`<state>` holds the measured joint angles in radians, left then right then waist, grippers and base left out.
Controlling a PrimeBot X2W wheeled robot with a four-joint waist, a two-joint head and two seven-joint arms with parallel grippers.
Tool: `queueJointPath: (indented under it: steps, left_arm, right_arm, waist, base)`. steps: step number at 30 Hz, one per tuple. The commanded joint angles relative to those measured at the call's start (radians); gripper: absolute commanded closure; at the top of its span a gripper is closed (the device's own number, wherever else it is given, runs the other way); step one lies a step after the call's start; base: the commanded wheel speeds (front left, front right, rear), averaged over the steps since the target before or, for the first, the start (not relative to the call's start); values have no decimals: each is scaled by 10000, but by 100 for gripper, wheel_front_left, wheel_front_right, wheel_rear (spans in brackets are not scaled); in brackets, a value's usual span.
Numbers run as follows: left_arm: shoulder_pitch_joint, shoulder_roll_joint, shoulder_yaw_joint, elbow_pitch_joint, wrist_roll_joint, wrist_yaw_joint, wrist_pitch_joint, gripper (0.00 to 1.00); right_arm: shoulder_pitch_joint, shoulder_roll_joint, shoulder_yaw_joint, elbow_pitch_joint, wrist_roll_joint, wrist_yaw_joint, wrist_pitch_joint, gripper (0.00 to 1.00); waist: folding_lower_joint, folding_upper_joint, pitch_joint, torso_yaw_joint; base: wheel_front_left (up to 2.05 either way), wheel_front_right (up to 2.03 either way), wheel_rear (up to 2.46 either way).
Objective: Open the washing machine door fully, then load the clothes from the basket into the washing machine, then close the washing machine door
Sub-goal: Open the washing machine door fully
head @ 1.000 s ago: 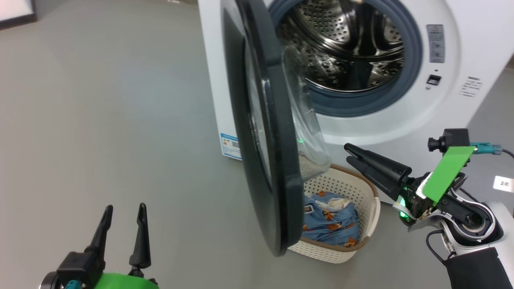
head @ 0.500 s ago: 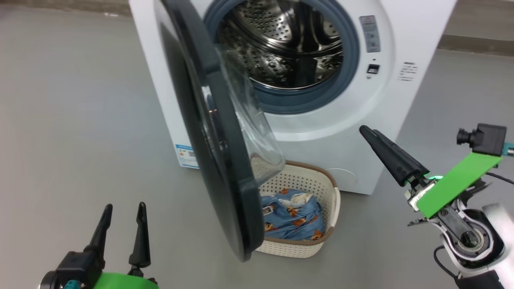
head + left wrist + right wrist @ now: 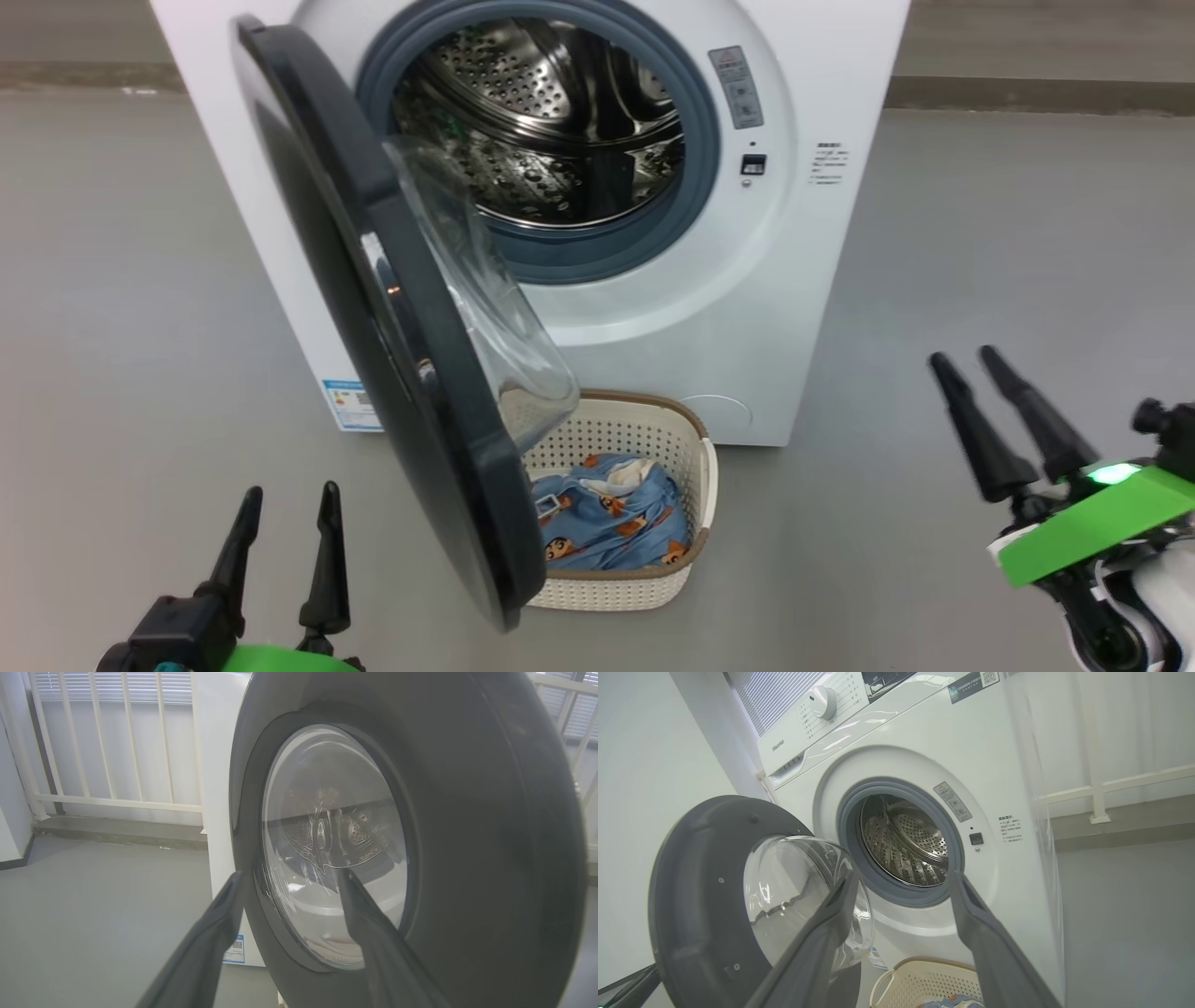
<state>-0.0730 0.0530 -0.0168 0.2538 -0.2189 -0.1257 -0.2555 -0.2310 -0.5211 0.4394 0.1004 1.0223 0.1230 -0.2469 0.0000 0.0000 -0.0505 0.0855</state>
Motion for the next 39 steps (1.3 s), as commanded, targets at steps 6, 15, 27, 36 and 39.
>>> queueJointPath:
  steps: [6, 15, 27, 36, 39]
  left_arm:
    - [-106, 161, 388, -386, -102, -50, -63, 0]
    - [-93, 118, 512, -457, -116, -50, -63, 0]
    - [-153, 65, 451, -553, -109, -50, -63, 0]
    - [-228, 38, 312, -477, -149, -50, -63, 0]
    - [-243, 32, 276, -439, -167, -50, -63, 0]
  right_arm:
    - [892, 831, -1864, 138, -2032, 77, -145, 0]
    - [1691, 1749, -2680, 432, -3760, 77, -147, 0]
    - [1750, 2071, -3020, 1010, -4290, 77, -148, 0]
    - [1699, 2083, -3044, 1265, -4413, 77, -148, 0]
    - [1665, 2091, -2978, 1327, -4414, 77, -148, 0]
  waist:
    - [0, 0, -29, -507]
    - [0, 0, 76, -804]
    - [0, 0, 143, -848]
    - [0, 0, 176, -732]
    - [0, 0, 182, -743]
  base:
    - [0, 0, 0]
    - [0, 0, 0]
    - [0, 0, 0]
    - [0, 0, 0]
    - [0, 0, 0]
